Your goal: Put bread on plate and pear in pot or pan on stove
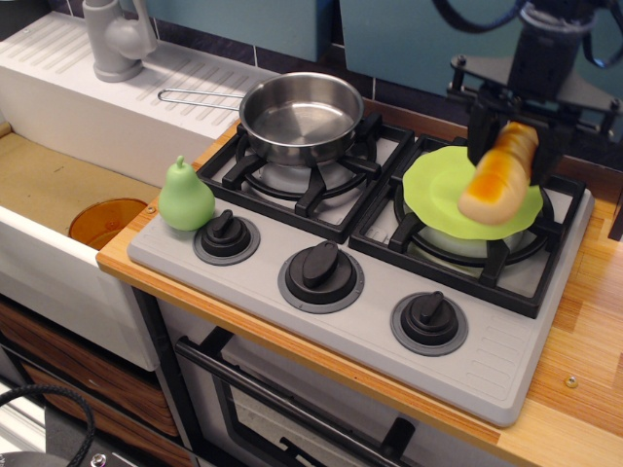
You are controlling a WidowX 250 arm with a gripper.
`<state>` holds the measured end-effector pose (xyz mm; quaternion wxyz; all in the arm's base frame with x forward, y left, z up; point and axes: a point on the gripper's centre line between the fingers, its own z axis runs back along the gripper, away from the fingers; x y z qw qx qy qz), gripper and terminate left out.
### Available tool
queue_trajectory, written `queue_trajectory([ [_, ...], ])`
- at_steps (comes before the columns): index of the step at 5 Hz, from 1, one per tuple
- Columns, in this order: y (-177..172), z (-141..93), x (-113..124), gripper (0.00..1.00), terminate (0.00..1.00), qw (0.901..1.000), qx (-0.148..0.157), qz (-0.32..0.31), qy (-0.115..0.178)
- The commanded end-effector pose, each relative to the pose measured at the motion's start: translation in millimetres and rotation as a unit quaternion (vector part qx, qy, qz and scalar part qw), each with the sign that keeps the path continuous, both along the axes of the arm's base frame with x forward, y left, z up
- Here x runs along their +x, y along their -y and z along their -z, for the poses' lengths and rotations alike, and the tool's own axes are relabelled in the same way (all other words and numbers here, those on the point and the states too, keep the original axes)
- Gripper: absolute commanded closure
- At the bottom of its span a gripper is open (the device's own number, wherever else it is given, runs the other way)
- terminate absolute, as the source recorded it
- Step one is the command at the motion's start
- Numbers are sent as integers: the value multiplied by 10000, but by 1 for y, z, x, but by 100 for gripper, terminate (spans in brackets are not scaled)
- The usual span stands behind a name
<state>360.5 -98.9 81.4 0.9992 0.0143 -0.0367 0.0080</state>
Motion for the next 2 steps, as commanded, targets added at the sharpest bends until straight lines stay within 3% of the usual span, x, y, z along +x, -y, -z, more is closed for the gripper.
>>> queue_trajectory([
  [1,-1,-1,32,100,0,9991,-171,121,378],
  [2,-1,3,32,0,0,9988,-181,192,401],
])
